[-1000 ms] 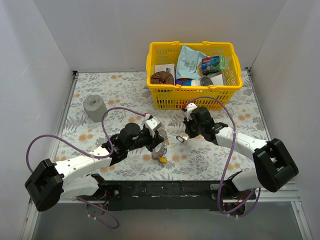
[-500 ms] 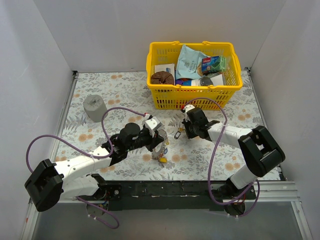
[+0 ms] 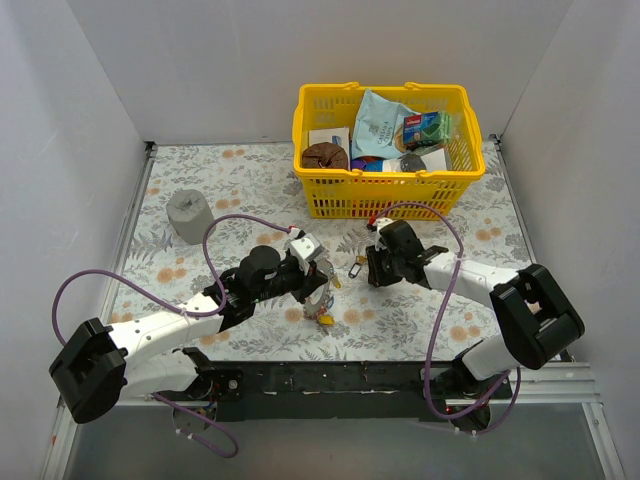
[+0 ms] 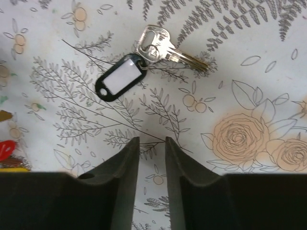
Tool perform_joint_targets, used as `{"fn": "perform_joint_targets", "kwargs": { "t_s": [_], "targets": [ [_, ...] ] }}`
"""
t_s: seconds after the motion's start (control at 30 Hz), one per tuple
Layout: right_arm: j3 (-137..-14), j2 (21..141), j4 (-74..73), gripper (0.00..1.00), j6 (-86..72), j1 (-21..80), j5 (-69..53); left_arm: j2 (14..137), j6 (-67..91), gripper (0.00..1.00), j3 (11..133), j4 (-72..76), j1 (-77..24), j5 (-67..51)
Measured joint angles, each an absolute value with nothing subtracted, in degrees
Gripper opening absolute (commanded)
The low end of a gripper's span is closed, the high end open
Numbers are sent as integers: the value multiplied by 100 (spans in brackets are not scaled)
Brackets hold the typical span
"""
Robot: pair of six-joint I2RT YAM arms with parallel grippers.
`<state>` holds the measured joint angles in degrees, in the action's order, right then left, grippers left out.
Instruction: Put the keys on the keyring
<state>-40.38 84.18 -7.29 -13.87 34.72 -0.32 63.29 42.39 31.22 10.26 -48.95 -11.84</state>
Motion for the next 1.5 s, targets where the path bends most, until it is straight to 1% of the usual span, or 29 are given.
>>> {"fn": "perform_joint_targets", "kwargs": {
  "t_s": [0.03, 0.13, 0.47, 0.7, 1.17, 1.2, 1.5],
  "targets": [
    [-4038, 8405, -696, 44, -1437, 3470, -91, 6329, 4239, 0, 3122, 1026, -4895, -1184],
    [-4038, 8394, -491, 44, -1697, 3417, -338, 6329, 4239, 0, 3122, 1026, -4895, -1181],
    [-4060, 8748, 235, 38, -2331, 2860, -1087, 6307, 4239, 0, 3039, 1037, -4899, -1181],
    [-4335, 9096, 325, 35, -2410, 2786, -1389, 6298, 4239, 0, 3030, 1031, -4899, -1177],
    [-4635, 9424, 333, 30, -2427, 2733, -1472, 6158, 4239, 0, 2961, 985, -4899, -1129],
    [-4650, 9432, 333, 28, -2427, 2733, -1474, 6154, 4239, 0, 2961, 985, -4899, -1129],
    [-4786, 9717, 342, 26, -2438, 2733, -1459, 6093, 4241, 0, 2958, 930, -4899, -1100]
  ]
}}
